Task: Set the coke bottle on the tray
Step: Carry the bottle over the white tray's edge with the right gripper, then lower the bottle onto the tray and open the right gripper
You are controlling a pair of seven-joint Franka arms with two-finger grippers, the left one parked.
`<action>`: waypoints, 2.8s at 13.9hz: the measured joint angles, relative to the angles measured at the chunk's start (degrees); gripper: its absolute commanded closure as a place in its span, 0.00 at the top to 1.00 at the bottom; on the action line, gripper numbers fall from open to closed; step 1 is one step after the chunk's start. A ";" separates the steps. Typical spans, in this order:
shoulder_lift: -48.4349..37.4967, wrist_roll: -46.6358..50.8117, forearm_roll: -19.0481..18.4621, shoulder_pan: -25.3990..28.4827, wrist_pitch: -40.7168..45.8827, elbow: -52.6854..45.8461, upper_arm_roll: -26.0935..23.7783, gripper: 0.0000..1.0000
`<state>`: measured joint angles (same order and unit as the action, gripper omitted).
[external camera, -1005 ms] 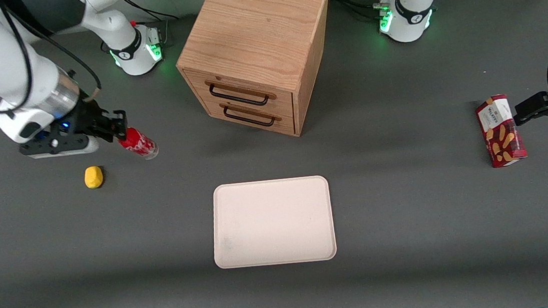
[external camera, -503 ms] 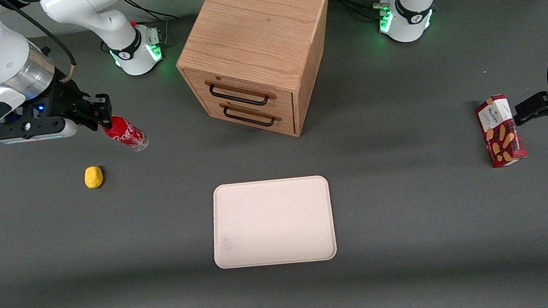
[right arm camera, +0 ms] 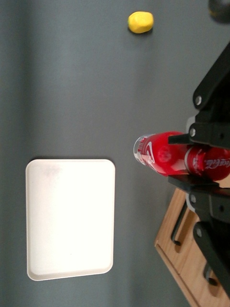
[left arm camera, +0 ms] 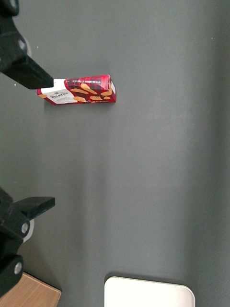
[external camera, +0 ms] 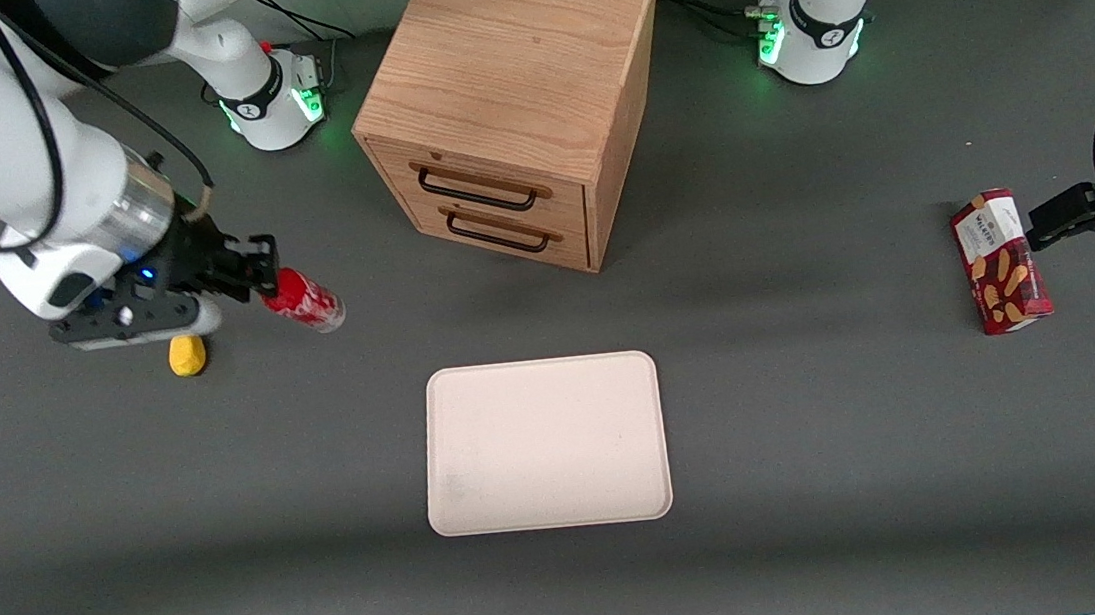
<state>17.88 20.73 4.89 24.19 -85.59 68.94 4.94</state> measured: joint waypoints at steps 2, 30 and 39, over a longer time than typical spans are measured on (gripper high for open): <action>6.00 1.68 0.08 0.92 0.13 -5.91 -0.04 0.00; 28.33 12.05 -1.07 5.18 -33.07 -3.00 0.83 0.00; 28.32 12.09 -1.07 5.33 -33.10 -2.79 0.83 1.00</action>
<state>46.20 32.82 3.82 29.52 -118.68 66.16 5.77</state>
